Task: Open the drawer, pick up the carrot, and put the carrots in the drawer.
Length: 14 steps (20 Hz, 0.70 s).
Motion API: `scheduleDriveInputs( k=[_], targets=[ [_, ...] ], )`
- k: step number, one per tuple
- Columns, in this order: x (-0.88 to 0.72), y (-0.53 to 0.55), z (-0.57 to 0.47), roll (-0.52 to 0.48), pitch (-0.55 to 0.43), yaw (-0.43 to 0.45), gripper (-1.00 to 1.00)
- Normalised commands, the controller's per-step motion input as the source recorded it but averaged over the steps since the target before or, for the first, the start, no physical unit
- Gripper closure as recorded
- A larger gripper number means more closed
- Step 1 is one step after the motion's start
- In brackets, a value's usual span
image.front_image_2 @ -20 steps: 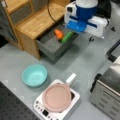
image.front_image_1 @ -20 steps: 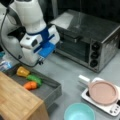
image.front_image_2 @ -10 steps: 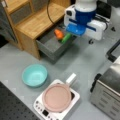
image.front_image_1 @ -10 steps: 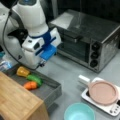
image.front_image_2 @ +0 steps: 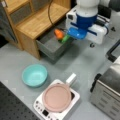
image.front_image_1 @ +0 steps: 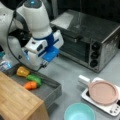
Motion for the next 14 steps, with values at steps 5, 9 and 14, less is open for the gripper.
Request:
scheduleDriveInputs(
  k=[5,9,14],
  targets=[
    [0.00,0.02,-0.16,-0.057,0.029,-0.036,-1.00],
    [-0.02,-0.06,-0.13,-0.057,-0.022,-0.017,-1.00],
    [-0.08,-0.15,-0.13,-0.057,-0.064,0.002,-1.00]
  ],
)
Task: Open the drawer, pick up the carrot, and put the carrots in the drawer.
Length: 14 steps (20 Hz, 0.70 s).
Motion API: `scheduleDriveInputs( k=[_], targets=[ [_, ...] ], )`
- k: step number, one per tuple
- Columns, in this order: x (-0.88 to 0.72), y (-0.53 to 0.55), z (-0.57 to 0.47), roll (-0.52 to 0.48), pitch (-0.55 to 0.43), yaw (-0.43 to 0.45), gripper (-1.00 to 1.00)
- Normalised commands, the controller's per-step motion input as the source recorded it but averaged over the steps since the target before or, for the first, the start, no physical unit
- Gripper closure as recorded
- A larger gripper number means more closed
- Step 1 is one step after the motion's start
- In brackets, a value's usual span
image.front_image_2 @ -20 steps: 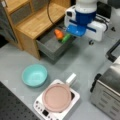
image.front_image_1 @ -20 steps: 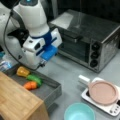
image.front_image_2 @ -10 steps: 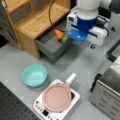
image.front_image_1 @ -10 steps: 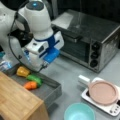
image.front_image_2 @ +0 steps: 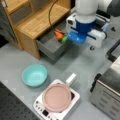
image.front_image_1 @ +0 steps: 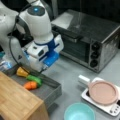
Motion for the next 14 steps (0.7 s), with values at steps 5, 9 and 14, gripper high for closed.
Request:
scheduleDriveInputs(
  k=[5,9,14],
  targets=[
    [-0.11,-0.18,-0.17,-0.055,-0.102,0.046,-1.00],
    [-0.09,-0.17,-0.17,-0.048,-0.115,0.093,-1.00],
    [-0.07,-0.15,-0.09,-0.049,-0.096,0.114,-1.00]
  ],
)
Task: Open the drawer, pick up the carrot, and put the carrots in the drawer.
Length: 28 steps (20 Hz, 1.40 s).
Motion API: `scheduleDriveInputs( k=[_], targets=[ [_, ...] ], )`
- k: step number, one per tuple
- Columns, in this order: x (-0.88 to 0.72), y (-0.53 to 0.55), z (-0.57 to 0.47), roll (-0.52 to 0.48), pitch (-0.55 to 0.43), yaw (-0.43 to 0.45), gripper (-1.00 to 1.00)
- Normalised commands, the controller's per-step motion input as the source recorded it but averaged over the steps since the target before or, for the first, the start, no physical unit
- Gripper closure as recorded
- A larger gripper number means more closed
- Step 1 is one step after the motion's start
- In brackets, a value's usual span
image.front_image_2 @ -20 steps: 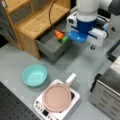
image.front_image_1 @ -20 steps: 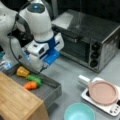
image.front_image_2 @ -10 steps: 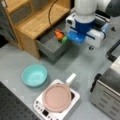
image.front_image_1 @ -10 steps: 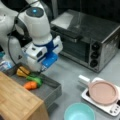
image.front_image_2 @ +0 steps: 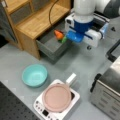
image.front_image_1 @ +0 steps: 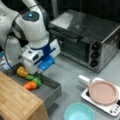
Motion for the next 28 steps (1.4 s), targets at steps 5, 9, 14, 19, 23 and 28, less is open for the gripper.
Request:
scheduleDriveInputs(
  k=[5,9,14,19,23,28],
  targets=[
    [-0.07,-0.15,-0.06,-0.061,-0.083,0.117,-1.00],
    [-0.06,-0.19,-0.04,-0.072,-0.088,0.124,-1.00],
    [-0.05,-0.20,0.00,-0.080,-0.081,0.127,-1.00],
    [-0.04,-0.21,0.03,-0.101,-0.056,0.133,-1.00],
    [-0.02,-0.23,0.04,-0.097,-0.039,0.142,-1.00],
    [-0.01,-0.17,0.04,-0.095,-0.026,0.148,-1.00]
  ],
)
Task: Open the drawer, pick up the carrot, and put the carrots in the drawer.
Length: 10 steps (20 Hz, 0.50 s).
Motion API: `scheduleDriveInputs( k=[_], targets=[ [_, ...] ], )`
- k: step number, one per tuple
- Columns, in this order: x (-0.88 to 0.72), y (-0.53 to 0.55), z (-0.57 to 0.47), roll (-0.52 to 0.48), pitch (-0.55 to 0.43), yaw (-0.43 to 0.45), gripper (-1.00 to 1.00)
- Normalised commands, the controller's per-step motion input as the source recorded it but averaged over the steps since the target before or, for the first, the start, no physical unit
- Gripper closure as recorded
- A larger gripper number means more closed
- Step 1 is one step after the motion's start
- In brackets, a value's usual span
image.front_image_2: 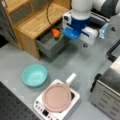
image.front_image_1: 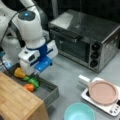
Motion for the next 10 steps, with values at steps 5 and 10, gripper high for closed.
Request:
scheduleDriveInputs(
  k=[5,10],
  targets=[
    [0.00,-0.14,0.07,-0.094,-0.011,0.151,-1.00],
    [0.01,-0.18,0.10,-0.096,0.012,0.159,-1.00]
  ],
)
